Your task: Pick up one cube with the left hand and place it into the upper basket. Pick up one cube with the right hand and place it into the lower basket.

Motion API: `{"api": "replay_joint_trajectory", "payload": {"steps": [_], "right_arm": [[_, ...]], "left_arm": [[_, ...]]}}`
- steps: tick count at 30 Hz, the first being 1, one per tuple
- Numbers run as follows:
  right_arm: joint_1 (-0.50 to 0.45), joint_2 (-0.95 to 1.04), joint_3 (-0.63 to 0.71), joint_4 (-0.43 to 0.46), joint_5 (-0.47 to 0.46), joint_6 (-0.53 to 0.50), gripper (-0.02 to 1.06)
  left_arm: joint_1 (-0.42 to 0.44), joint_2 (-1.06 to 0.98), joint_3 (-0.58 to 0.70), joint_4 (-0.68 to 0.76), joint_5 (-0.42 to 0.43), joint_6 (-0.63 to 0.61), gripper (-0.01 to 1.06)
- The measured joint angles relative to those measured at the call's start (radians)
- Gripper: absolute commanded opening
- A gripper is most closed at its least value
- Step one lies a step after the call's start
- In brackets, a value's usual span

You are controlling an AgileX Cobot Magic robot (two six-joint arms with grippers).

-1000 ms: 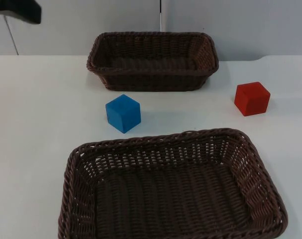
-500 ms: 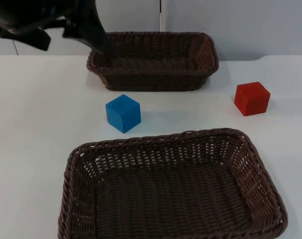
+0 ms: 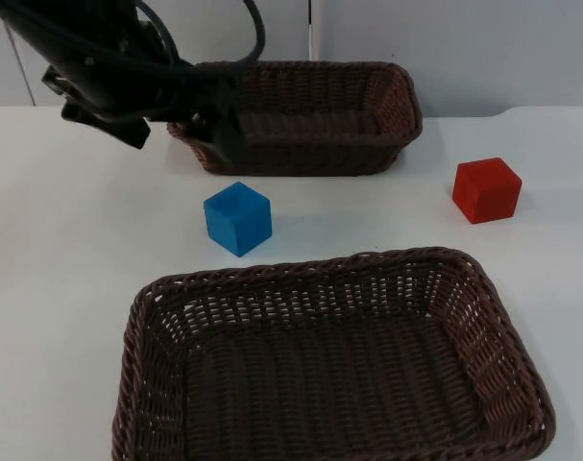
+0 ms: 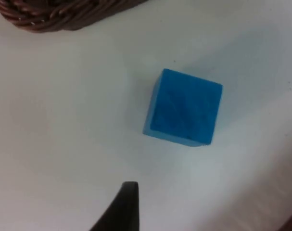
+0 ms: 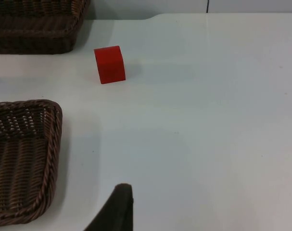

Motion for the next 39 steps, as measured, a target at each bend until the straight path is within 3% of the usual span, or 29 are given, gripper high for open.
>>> {"api": "replay_joint_trajectory", "payload": {"steps": [10,17,39], "right_arm": [[0.0,0.0,0.0,0.0,0.0,0.0,1.05],[0.0,0.0,0.0,0.0,0.0,0.0,1.05],[0.0,0.0,0.0,0.0,0.0,0.002,1.05]], "left_arm": [[-0.02,0.162,-0.129,0.002,0.0,-0.002,1.05],[-0.046,0.274,-0.213,0.081,0.0,-0.006,1.05],[-0.05,0.444,-0.278,0.098,-0.056,0.012,1.05]]}}
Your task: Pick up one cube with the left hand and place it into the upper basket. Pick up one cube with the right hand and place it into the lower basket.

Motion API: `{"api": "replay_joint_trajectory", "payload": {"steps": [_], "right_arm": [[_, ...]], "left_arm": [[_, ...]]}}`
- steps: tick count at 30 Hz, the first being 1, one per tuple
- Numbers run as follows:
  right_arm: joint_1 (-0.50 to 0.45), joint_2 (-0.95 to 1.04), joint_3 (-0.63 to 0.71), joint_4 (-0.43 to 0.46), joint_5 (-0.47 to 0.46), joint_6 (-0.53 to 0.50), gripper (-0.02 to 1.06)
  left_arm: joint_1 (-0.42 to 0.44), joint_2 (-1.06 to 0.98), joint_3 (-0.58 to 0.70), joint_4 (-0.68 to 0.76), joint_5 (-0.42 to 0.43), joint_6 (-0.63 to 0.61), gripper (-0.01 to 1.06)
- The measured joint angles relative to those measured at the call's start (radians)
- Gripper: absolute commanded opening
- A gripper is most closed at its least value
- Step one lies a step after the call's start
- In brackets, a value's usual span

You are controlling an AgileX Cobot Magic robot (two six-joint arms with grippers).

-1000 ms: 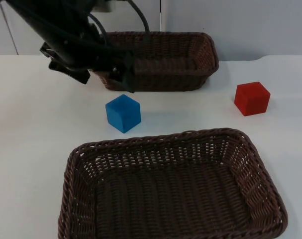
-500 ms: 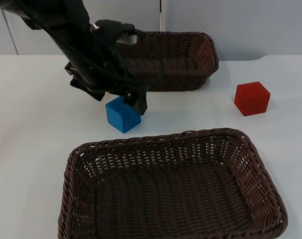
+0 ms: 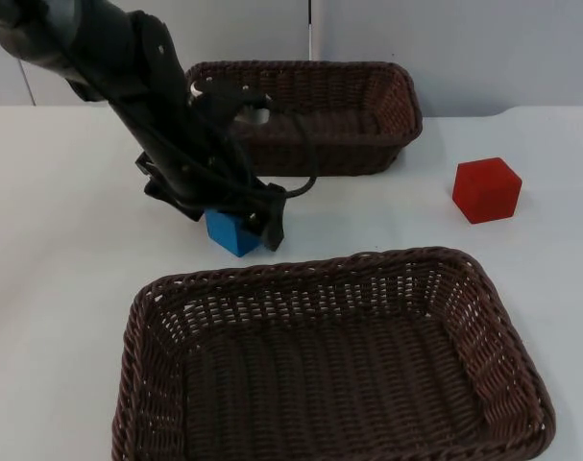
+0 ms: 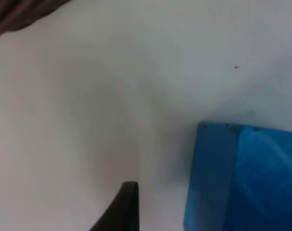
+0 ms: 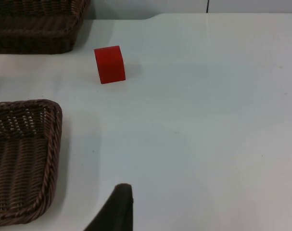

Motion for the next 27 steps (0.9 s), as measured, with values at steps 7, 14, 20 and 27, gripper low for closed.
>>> {"api": "replay_joint_trajectory", "payload": {"steps": [7,14,20,27], "right_arm": [[0.0,0.0,0.0,0.0,0.0,0.0,1.05],[0.0,0.0,0.0,0.0,0.0,0.0,1.05],[0.0,0.0,0.0,0.0,0.0,0.0,1.05],[0.0,0.0,0.0,0.0,0.0,-0.003,1.05]], "left_arm": [[0.0,0.007,0.0,0.0,-0.023,0.007,1.05],[0.0,0.007,0.0,0.0,-0.034,0.007,0.7],[0.0,0.007,-0.002,-0.004,-0.006,0.012,0.11],[0.0,-0.032,-0.002,-0.004,0.068,0.012,0.0]]}}
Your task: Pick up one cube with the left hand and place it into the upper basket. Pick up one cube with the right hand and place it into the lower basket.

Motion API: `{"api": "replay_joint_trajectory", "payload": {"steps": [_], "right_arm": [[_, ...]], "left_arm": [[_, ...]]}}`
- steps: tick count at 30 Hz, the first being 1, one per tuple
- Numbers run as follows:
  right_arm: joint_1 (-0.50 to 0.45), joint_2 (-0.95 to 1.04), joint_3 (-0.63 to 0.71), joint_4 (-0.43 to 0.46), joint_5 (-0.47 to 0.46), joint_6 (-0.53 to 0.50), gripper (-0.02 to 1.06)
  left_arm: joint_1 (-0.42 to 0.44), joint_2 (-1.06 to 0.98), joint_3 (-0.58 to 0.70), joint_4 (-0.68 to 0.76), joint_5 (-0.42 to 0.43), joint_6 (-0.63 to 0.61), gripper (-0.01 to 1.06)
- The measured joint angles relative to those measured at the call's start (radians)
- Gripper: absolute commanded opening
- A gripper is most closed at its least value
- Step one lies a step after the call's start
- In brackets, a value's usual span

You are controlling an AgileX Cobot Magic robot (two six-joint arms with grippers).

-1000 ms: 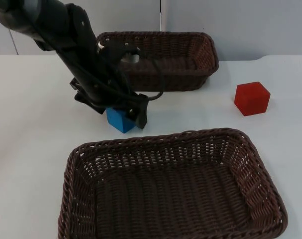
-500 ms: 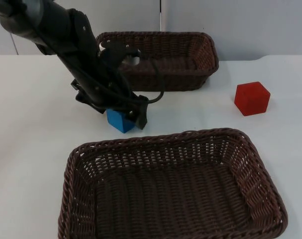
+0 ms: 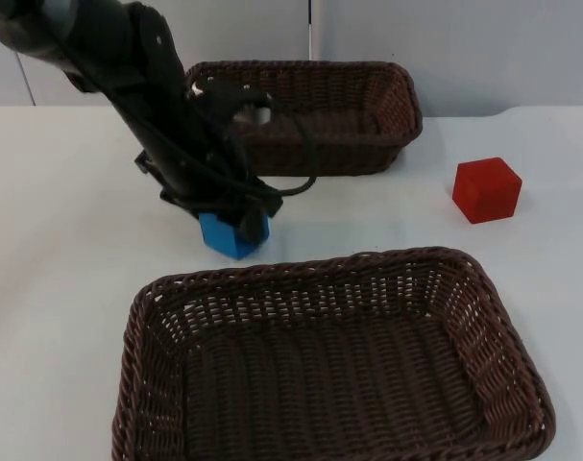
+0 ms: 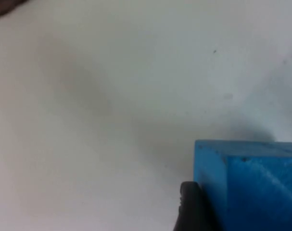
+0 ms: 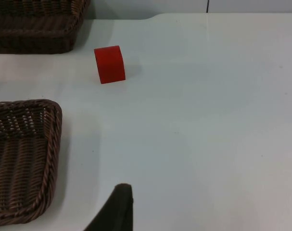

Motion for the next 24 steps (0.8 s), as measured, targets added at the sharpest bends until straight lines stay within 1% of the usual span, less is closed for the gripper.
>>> {"api": "replay_joint_trajectory", "payload": {"steps": [3,14,24], "right_arm": [[0.0,0.0,0.0,0.0,0.0,0.0,1.05],[0.0,0.0,0.0,0.0,0.0,0.0,1.05],[0.0,0.0,0.0,0.0,0.0,0.002,1.05]], "left_arm": [[0.0,-0.074,0.0,0.0,0.017,-0.002,0.0],[0.0,-0.288,0.0,-0.006,0.025,-0.002,0.0],[0.0,-0.308,0.0,-0.019,0.018,-0.002,0.0]]}}
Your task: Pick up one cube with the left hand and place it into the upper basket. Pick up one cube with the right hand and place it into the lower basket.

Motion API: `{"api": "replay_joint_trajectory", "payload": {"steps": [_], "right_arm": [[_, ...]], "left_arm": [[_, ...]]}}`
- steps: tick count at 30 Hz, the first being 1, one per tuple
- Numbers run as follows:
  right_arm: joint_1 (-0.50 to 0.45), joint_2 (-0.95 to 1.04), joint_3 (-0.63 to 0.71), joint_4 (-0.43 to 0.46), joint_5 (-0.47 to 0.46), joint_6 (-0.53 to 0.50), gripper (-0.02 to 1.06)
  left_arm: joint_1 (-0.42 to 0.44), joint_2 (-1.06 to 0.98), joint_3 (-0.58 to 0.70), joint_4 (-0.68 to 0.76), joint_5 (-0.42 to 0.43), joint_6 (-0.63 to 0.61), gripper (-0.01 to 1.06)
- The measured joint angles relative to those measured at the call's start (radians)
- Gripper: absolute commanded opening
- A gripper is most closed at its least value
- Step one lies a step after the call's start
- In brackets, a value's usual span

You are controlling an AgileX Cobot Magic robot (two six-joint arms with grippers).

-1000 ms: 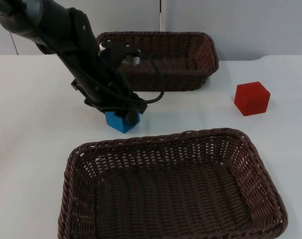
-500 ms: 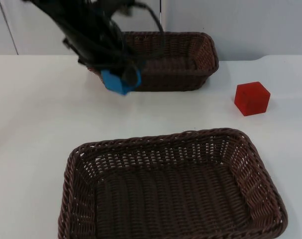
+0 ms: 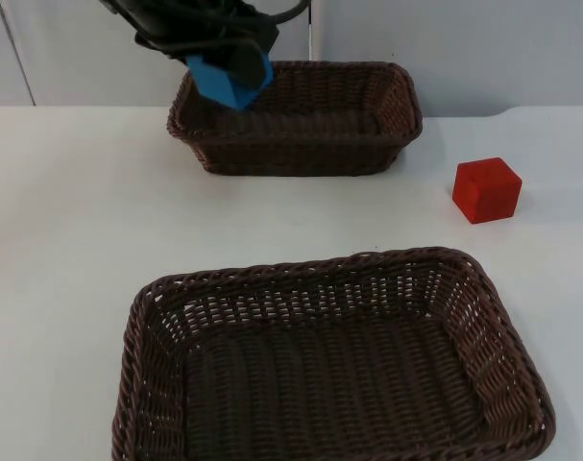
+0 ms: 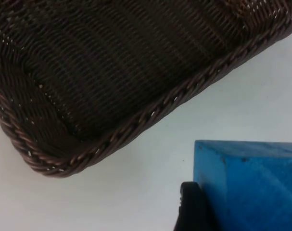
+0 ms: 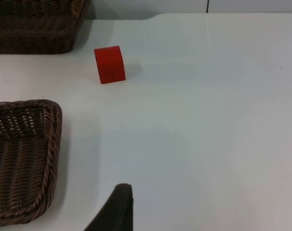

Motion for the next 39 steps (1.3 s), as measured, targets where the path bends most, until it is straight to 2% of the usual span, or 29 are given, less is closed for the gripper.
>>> {"api": "replay_joint_trajectory", "payload": {"steps": [25,32,35,39], "right_arm": [[0.0,0.0,0.0,0.0,0.0,-0.002,1.05],[0.0,0.0,0.0,0.0,0.0,-0.002,1.05],[0.0,0.0,0.0,0.0,0.0,0.0,1.05],[0.0,0.0,0.0,0.0,0.0,0.0,1.05]], "left_arm": [[0.0,0.0,0.0,-0.01,-0.001,0.0,0.0],[0.0,0.002,0.0,-0.011,-0.061,0.0,0.0],[0.0,0.017,-0.027,-0.011,-0.068,0.0,0.0],[0.0,0.104,-0.147,-0.014,-0.048,0.0,0.0]]}}
